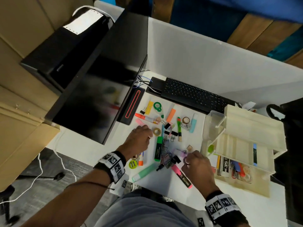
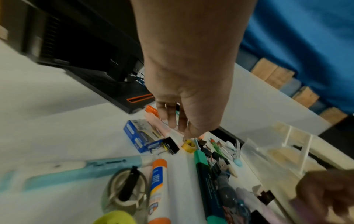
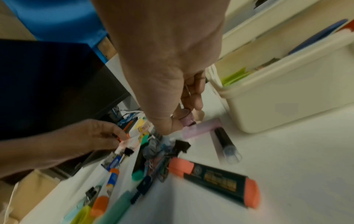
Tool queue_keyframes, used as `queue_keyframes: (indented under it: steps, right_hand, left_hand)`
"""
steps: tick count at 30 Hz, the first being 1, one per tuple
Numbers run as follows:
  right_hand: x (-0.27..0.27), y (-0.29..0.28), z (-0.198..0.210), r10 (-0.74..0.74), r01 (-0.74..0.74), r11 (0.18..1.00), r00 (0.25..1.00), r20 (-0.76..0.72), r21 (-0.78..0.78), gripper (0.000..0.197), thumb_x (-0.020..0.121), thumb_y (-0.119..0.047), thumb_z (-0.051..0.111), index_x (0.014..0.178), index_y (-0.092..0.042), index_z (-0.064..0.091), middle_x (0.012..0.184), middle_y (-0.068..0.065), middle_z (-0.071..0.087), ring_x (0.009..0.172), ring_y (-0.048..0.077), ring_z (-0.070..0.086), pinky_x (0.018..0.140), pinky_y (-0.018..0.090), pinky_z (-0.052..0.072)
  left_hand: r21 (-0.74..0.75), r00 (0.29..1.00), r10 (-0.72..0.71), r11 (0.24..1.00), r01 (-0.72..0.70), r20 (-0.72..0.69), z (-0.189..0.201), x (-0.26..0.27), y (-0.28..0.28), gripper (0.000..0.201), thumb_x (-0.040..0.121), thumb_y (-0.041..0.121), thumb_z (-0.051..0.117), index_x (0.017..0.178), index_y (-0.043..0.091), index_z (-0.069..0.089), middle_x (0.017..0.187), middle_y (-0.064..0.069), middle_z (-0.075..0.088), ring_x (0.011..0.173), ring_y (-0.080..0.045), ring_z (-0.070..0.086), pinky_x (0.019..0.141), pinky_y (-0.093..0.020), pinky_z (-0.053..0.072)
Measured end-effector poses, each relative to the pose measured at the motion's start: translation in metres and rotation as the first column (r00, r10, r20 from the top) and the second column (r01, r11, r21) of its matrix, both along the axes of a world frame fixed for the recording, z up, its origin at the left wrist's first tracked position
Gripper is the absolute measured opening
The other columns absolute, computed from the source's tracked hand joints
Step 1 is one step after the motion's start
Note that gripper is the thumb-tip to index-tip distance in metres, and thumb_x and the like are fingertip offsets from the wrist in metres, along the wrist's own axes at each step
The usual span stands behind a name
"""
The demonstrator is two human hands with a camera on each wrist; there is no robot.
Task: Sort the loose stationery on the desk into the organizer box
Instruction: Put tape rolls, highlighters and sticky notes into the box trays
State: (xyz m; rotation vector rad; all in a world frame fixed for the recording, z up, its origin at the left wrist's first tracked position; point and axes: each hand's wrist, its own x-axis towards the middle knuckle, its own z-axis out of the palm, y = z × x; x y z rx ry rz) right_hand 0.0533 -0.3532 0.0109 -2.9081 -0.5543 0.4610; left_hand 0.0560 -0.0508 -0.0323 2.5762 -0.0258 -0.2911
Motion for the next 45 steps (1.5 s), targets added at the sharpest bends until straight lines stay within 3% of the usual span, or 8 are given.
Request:
queue_keyframes:
  steps: [4, 9, 13, 15, 22, 29, 36, 45]
  right_hand:
    - [0.002, -0.010, 0.017, -0.161, 0.173, 0.921, 0.985, -0.064, 0.348, 0.044, 0.071, 0.002, 0.074, 0.083, -0.030, 0.046, 0.090, -0.005, 0.055, 0.071, 0.015, 0.063, 0.060, 0.031, 0.053]
    - [0.006, -0.037, 0.048, -0.275, 0.237, 0.797, 0.961, -0.015, 0.555, 0.036, 0.079, 0.006, 0.077, 0.089, -0.022, 0.057, 0.095, -0.006, 0.062, 0.090, 0.009, 0.064, 0.067, 0.010, 0.048]
    - [0.014, -0.076, 0.053, -0.502, 0.433, 0.640, 0.861, -0.081, 0.635, 0.035, 0.082, 0.003, 0.077, 0.093, -0.025, 0.060, 0.101, -0.004, 0.071, 0.087, 0.014, 0.071, 0.065, 0.035, 0.062]
    - [0.022, -0.094, 0.053, -0.579, 0.502, 0.596, 0.810, -0.098, 0.626, 0.032, 0.085, 0.003, 0.076, 0.094, -0.024, 0.062, 0.102, -0.001, 0.073, 0.077, 0.008, 0.070, 0.062, 0.029, 0.061]
    - [0.056, -0.109, 0.032, -0.539, 0.438, 0.708, 0.842, 0.024, 0.554, 0.015, 0.093, -0.030, 0.077, 0.090, -0.024, 0.063, 0.090, -0.006, 0.066, 0.081, 0.013, 0.063, 0.069, 0.033, 0.051]
    - [0.082, -0.104, 0.016, -0.373, 0.251, 0.878, 0.892, 0.254, 0.408, 0.011, 0.093, -0.021, 0.076, 0.090, -0.010, 0.078, 0.093, 0.006, 0.072, 0.089, 0.030, 0.063, 0.076, 0.039, 0.053]
    - [0.084, -0.103, 0.017, -0.527, 0.427, 0.809, 0.832, 0.175, 0.404, 0.032, 0.099, -0.051, 0.060, 0.087, -0.024, 0.071, 0.080, 0.000, 0.072, 0.074, 0.028, 0.068, 0.062, 0.032, 0.049]
    - [0.061, -0.146, 0.032, -0.552, 0.458, 0.737, 0.832, 0.052, 0.497, 0.027, 0.093, -0.036, 0.072, 0.072, -0.026, 0.057, 0.062, -0.009, 0.061, 0.058, 0.019, 0.058, 0.054, 0.028, 0.040]
  left_hand:
    - [0.199, 0.995, -0.103, 0.975, 0.102, -0.008, -0.004, 0.031, -0.023, 0.027, 0.083, 0.018, 0.065, 0.108, 0.028, 0.070, 0.117, 0.005, 0.060, 0.107, -0.024, 0.057, 0.093, -0.039, 0.043]
    - [0.269, 0.992, -0.120, 0.955, 0.122, -0.026, -0.008, 0.044, -0.034, 0.013, 0.078, 0.012, 0.070, 0.079, 0.024, 0.066, 0.126, -0.006, 0.064, 0.106, -0.027, 0.059, 0.093, -0.044, 0.048]
    - [0.330, 0.990, -0.136, 0.934, 0.137, -0.024, -0.006, 0.049, -0.038, 0.005, 0.073, 0.021, 0.073, 0.070, 0.024, 0.070, 0.117, -0.002, 0.071, 0.099, -0.026, 0.065, 0.090, -0.040, 0.045]
    - [0.348, 0.990, -0.141, 0.928, 0.136, -0.011, -0.002, 0.050, -0.040, 0.001, 0.073, 0.025, 0.071, 0.073, 0.024, 0.071, 0.110, 0.001, 0.070, 0.094, -0.023, 0.064, 0.085, -0.037, 0.044]
    - [0.090, 0.990, 0.021, 0.995, -0.034, 0.143, 0.020, 0.034, -0.054, 0.003, 0.080, 0.028, 0.072, 0.081, 0.030, 0.070, 0.109, 0.006, 0.070, 0.098, -0.021, 0.066, 0.089, -0.038, 0.051]
    - [-0.121, 0.974, -0.117, 0.982, 0.142, 0.194, 0.058, 0.011, -0.090, 0.001, 0.090, 0.032, 0.066, 0.089, 0.032, 0.067, 0.103, 0.017, 0.067, 0.093, -0.006, 0.065, 0.080, -0.034, 0.057]
    - [-0.139, 0.935, -0.255, 0.945, 0.295, 0.248, 0.084, 0.014, -0.157, 0.020, 0.102, 0.030, 0.059, 0.119, 0.024, 0.069, 0.133, 0.009, 0.061, 0.120, -0.014, 0.056, 0.102, -0.025, 0.046]
    - [0.218, 0.854, -0.487, 0.867, 0.448, 0.182, 0.099, 0.064, -0.250, 0.037, 0.090, 0.006, 0.063, 0.124, 0.019, 0.068, 0.131, -0.002, 0.061, 0.107, -0.024, 0.063, 0.095, -0.045, 0.054]
